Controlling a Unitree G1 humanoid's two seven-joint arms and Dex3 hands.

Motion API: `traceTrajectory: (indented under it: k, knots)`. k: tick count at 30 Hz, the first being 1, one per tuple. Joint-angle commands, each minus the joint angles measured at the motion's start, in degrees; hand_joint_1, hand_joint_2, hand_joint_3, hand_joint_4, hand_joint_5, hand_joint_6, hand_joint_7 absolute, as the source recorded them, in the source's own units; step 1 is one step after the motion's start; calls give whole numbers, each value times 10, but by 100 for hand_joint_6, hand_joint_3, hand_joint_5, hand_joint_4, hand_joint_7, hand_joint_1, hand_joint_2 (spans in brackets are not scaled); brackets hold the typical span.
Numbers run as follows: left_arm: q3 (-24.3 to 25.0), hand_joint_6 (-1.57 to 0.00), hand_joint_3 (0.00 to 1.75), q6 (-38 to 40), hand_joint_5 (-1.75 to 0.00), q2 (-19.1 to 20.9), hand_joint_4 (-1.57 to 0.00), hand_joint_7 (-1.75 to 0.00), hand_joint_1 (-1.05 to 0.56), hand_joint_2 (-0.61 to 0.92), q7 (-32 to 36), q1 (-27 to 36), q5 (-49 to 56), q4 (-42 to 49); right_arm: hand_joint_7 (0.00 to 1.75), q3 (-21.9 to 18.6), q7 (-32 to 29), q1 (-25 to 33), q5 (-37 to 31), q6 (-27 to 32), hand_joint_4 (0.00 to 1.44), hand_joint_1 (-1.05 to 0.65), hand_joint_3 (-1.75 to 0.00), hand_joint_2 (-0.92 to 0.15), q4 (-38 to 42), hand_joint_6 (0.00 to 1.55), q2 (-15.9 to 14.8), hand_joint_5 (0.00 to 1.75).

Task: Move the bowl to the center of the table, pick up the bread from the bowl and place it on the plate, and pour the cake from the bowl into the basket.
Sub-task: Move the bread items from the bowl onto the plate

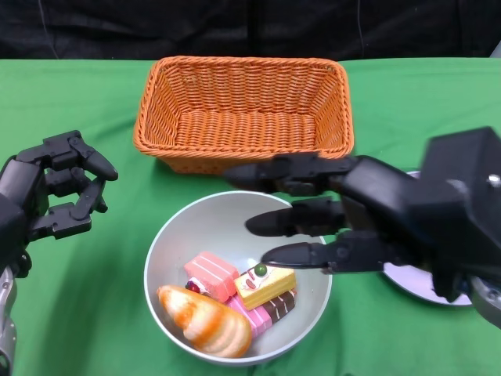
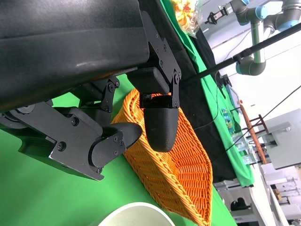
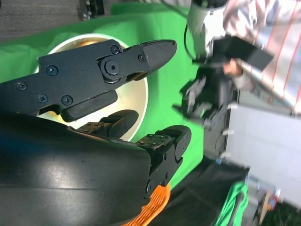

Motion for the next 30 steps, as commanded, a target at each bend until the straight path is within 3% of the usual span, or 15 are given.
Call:
traceTrajectory:
  k: [1, 6, 12, 18, 23, 30]
  knots:
    - [2, -75, 97, -1, -160, 8, -74, -131, -5, 63, 7, -7, 2, 4, 0, 20, -2, -24, -4, 7, 57, -74, -14, -92, 18, 39, -10, 4]
    - [-1, -75, 97, 2, -163, 9, -76, -132, -9, 63, 8, -10, 6, 6, 0, 60, 10, -57, -7, -4, 55, -80, -18, -92, 64, 35, -12, 3]
    - [0, -73, 98, 5, -172, 9, -66, -134, -11, 61, 4, -11, 5, 8, 0, 90, 50, -95, -3, -2, 50, -87, -24, -92, 115, 31, -29, 0]
    - [3, -76, 95, 2, -162, 6, -72, -126, -5, 64, 2, -11, 1, 12, 0, 116, 87, -131, -5, 4, 48, -89, -24, -92, 164, 30, -42, 0]
    - [3, -77, 95, 0, -161, 4, -74, -127, -5, 64, 0, -15, 0, 19, 0, 144, 145, -157, 0, -5, 50, -91, -27, -92, 184, 24, -66, 1]
    - [1, -77, 97, -6, -161, 5, -75, -130, -6, 63, 3, -20, 4, 28, 0, 158, 179, -179, -3, 0, 52, -95, -35, -92, 193, 18, -79, 2]
